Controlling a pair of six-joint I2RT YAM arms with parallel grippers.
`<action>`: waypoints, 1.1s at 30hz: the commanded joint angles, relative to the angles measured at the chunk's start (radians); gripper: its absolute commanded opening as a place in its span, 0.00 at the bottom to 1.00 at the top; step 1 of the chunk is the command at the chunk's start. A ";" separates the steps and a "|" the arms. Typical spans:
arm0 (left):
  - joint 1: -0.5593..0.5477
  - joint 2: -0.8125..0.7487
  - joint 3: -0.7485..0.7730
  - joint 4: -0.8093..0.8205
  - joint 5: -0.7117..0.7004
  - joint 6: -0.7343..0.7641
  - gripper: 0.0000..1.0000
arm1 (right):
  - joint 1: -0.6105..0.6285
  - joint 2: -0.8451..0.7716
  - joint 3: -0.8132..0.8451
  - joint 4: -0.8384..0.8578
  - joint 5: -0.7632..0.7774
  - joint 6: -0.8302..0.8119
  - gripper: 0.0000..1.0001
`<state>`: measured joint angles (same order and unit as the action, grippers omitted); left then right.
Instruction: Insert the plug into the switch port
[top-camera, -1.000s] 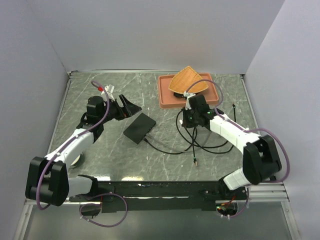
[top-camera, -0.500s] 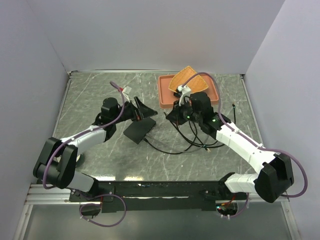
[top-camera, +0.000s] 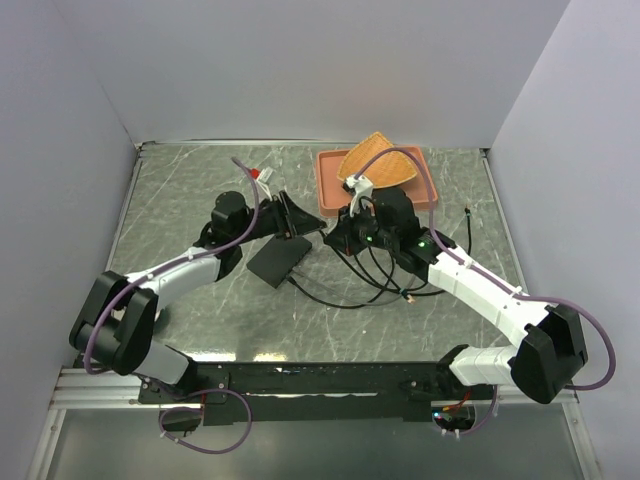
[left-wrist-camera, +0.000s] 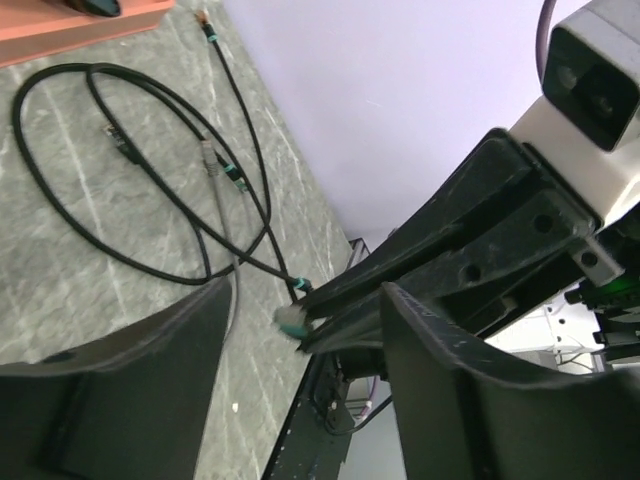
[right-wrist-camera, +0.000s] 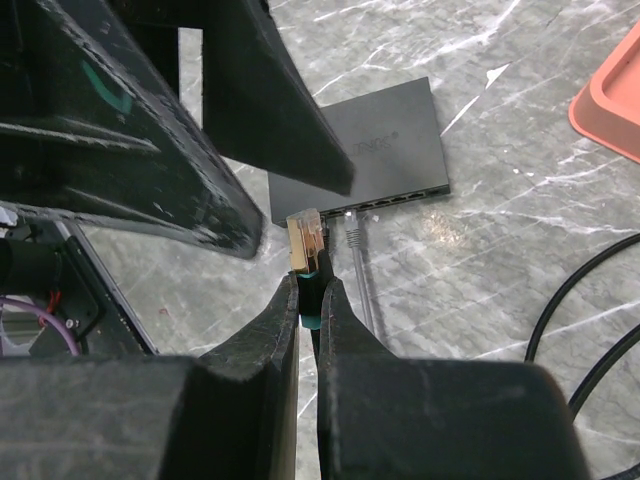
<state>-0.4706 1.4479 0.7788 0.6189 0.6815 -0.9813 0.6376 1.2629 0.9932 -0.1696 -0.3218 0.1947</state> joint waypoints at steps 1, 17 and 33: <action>-0.023 0.022 0.063 0.005 -0.010 0.030 0.65 | 0.016 0.012 0.056 0.045 0.012 0.005 0.00; -0.062 0.077 0.120 -0.056 -0.003 0.056 0.22 | 0.017 -0.053 0.010 0.101 0.090 0.037 0.00; -0.057 -0.111 0.074 -0.198 -0.167 0.197 0.01 | -0.067 -0.106 -0.065 0.200 -0.057 0.081 0.73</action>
<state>-0.5297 1.4548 0.8650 0.4519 0.5888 -0.8696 0.6266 1.2190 0.9672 -0.0975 -0.2783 0.2390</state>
